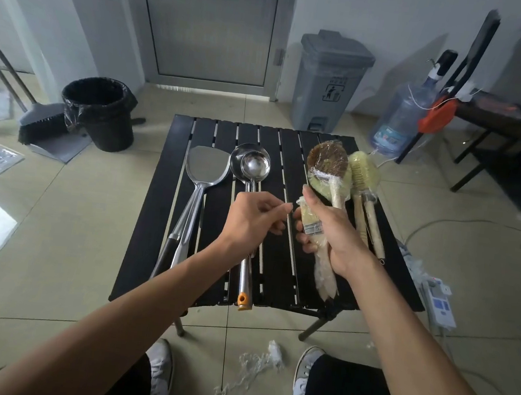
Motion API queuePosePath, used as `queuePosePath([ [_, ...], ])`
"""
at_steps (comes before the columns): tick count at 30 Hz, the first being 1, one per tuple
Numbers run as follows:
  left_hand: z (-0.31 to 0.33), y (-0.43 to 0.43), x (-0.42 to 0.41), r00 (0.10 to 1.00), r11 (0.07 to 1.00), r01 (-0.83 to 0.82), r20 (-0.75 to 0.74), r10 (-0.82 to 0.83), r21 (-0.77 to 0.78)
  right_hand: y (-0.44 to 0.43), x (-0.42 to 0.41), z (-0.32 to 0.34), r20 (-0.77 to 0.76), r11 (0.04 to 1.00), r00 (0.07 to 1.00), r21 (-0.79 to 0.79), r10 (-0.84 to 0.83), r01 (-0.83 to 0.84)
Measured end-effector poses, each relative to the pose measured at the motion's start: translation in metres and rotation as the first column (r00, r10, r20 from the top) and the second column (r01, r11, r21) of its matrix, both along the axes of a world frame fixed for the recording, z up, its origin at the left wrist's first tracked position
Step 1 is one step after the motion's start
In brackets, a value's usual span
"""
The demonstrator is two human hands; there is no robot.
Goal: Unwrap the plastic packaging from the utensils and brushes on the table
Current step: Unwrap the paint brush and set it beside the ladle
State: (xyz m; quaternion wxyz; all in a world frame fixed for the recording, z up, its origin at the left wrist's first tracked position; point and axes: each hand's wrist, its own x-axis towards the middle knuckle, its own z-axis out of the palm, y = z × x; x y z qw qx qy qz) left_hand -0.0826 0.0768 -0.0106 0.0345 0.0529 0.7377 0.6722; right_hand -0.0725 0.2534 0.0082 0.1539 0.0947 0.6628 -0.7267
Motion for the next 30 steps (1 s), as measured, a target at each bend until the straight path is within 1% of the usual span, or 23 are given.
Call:
queuePosePath([
  [2,0.000,-0.002,0.001,1.000,0.999,0.015,-0.003,-0.014,0.052,0.001,0.001,-0.002,-0.011,0.999,1.000,-0.029,0.015,-0.015],
  [5,0.001,-0.003,0.002,1.000,0.992,0.018,0.008,-0.019,0.124,0.000,0.003,-0.003,-0.038,0.999,0.999,-0.019,0.033,-0.034],
  [9,0.002,-0.003,0.004,0.998,0.989,0.051,0.017,-0.054,0.138,0.001,0.004,-0.004,-0.043,1.000,0.999,0.012,-0.023,0.023],
  [11,0.002,-0.002,0.004,0.998,0.987,0.052,0.021,-0.056,0.152,0.002,0.005,-0.004,-0.071,0.998,0.996,0.048,-0.047,0.050],
  [14,0.001,-0.001,0.003,0.999,0.992,0.038,0.020,-0.040,0.118,0.004,0.007,-0.006,-0.182,0.973,0.982,0.213,-0.046,0.085],
  [17,-0.001,0.000,0.005,0.996,0.988,0.084,0.025,-0.088,0.131,0.008,0.008,-0.006,-0.303,0.896,0.953,0.419,-0.016,0.148],
  [19,-0.001,0.003,0.008,0.993,0.982,0.110,0.027,-0.115,0.154,0.010,0.010,-0.005,-0.342,0.862,0.939,0.471,-0.015,0.185],
  [21,0.002,0.004,0.009,0.991,0.976,0.112,0.049,-0.124,0.189,0.012,0.011,-0.004,-0.361,0.842,0.932,0.492,-0.034,0.220],
  [23,0.004,0.005,0.008,0.984,0.966,0.134,0.087,-0.156,0.220,0.014,0.012,-0.003,-0.350,0.837,0.936,0.503,-0.031,0.215],
  [27,0.007,0.003,0.005,0.962,0.952,0.216,0.118,-0.245,0.216,0.019,0.013,-0.001,-0.296,0.870,0.955,0.462,-0.031,0.171],
  [29,0.008,0.003,0.003,0.965,0.962,0.216,0.115,-0.237,0.168,0.019,0.013,0.000,-0.264,0.895,0.963,0.414,-0.053,0.163],
  [30,0.008,0.002,0.002,0.972,0.973,0.202,0.095,-0.213,0.114,0.019,0.014,0.000,-0.245,0.910,0.967,0.383,-0.067,0.159],
])
